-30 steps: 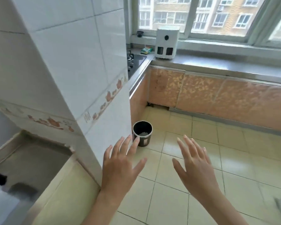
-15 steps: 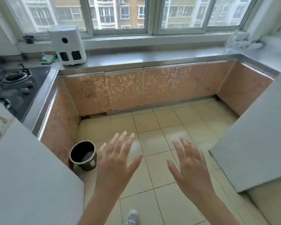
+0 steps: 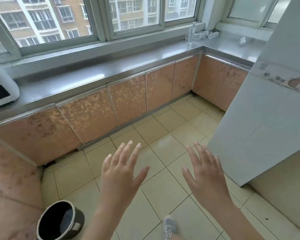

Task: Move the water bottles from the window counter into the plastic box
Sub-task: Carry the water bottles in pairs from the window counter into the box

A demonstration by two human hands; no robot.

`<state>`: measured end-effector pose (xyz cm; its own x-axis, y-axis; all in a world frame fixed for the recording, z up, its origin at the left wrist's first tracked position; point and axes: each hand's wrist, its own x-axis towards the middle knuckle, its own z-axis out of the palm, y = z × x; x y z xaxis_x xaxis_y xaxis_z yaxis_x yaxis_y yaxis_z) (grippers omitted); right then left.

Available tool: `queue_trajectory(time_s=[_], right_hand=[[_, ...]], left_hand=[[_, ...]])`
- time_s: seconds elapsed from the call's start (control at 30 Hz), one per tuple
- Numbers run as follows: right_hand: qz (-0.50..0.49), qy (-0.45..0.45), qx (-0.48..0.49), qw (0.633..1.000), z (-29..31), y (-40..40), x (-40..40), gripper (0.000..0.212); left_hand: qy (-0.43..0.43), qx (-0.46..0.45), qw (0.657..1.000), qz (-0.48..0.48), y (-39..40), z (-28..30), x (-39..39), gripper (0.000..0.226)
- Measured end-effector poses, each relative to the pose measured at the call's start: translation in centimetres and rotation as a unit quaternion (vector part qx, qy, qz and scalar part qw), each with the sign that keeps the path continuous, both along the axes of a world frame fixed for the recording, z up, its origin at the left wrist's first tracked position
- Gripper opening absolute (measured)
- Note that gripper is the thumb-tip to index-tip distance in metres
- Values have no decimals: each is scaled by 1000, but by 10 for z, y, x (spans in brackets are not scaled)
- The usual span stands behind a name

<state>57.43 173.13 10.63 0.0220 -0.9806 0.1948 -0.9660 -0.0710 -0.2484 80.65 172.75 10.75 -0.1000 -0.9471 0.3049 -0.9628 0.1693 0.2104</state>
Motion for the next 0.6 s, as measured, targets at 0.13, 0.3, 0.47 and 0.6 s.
queue_trajectory(time_s=[0.13,0.3,0.47,0.6], right_hand=[[-28,-8,11,1000,-7,-71,-25,61],[-39,-31,24,998,-13,-178,-65,65],[-26,-38,25,999,-1,-280,-103,68],[-29,-27,24,999,3,-350,-129,67]], left_hand=[[-6,4,1000,-20,-80,-11,-23,64],[-30,14,999,-30,-196,-12,-62,61],[-40,11,999,-29,-304,-1,-102,60],[-42,10,998,-39,-379,7,-126,62]])
